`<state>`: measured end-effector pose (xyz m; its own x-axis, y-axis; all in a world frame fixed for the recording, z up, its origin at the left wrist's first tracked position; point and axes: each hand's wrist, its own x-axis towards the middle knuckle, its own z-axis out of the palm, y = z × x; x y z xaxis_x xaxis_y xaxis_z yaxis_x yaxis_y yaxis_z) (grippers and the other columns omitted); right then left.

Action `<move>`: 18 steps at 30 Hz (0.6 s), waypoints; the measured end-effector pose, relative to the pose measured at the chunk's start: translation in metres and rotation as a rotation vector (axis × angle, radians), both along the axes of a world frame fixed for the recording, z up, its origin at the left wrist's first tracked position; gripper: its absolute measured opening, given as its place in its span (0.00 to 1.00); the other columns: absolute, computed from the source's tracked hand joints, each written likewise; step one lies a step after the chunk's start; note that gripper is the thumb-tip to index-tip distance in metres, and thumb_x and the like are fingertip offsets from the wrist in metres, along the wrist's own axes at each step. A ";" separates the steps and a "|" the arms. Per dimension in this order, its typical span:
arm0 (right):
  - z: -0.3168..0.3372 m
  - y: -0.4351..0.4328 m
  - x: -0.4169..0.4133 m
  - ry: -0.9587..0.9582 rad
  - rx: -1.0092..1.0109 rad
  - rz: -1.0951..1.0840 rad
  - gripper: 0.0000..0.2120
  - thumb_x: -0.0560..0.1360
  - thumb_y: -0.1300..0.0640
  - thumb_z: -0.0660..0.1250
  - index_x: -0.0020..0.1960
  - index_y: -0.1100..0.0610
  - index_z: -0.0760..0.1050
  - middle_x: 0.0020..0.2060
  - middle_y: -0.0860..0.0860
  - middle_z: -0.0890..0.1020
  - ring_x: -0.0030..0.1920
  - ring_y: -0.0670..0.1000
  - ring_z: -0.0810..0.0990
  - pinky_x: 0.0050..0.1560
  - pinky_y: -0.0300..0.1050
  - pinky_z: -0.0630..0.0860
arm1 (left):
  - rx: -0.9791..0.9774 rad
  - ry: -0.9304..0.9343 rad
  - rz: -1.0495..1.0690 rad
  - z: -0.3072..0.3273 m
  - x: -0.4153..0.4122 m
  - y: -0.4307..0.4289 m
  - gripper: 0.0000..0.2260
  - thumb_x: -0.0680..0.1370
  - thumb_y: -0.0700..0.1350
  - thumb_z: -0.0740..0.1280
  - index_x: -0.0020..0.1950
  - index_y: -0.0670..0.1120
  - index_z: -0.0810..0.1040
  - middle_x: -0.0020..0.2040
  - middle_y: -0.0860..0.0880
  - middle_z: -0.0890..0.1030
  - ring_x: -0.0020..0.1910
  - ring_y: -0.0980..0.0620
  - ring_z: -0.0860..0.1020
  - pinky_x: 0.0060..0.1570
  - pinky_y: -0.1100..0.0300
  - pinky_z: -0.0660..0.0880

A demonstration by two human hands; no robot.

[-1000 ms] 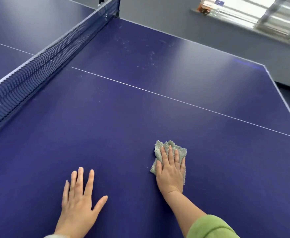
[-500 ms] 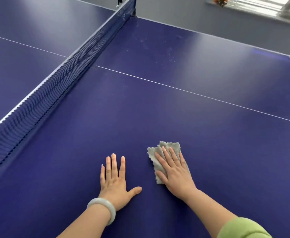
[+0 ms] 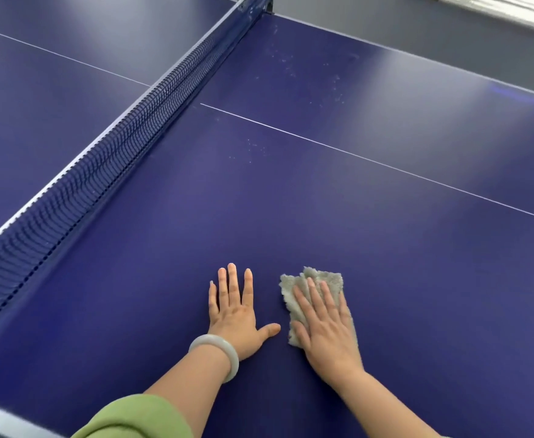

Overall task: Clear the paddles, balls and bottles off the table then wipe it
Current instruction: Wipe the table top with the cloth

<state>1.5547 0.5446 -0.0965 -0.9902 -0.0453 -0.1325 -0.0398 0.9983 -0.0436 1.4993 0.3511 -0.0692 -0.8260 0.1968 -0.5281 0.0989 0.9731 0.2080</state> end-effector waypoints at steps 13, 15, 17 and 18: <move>0.006 -0.062 0.003 -0.008 -0.049 -0.125 0.30 0.81 0.39 0.43 0.79 0.51 0.55 0.78 0.54 0.56 0.78 0.58 0.53 0.76 0.60 0.47 | 0.216 0.293 0.140 -0.001 0.003 -0.046 0.32 0.80 0.63 0.47 0.81 0.51 0.46 0.79 0.48 0.35 0.76 0.52 0.31 0.74 0.55 0.33; 0.008 -0.072 -0.003 -0.028 -0.062 0.164 0.31 0.80 0.39 0.50 0.79 0.49 0.54 0.79 0.50 0.54 0.79 0.55 0.52 0.74 0.59 0.50 | 0.144 0.378 0.278 -0.002 -0.002 -0.061 0.30 0.82 0.60 0.49 0.81 0.47 0.48 0.80 0.46 0.39 0.78 0.49 0.35 0.75 0.54 0.35; 0.006 -0.060 -0.020 -0.002 -0.071 0.284 0.31 0.80 0.38 0.51 0.79 0.46 0.50 0.79 0.47 0.50 0.79 0.52 0.48 0.74 0.58 0.50 | 0.082 0.374 0.367 -0.003 -0.014 -0.073 0.31 0.83 0.58 0.51 0.81 0.46 0.46 0.80 0.44 0.40 0.79 0.47 0.37 0.77 0.53 0.38; 0.004 -0.049 -0.031 -0.001 -0.049 0.287 0.30 0.80 0.37 0.50 0.80 0.44 0.49 0.79 0.45 0.49 0.79 0.51 0.47 0.74 0.57 0.48 | 0.056 0.365 0.400 -0.004 -0.022 -0.078 0.31 0.83 0.58 0.50 0.81 0.46 0.45 0.80 0.44 0.40 0.79 0.46 0.38 0.77 0.52 0.39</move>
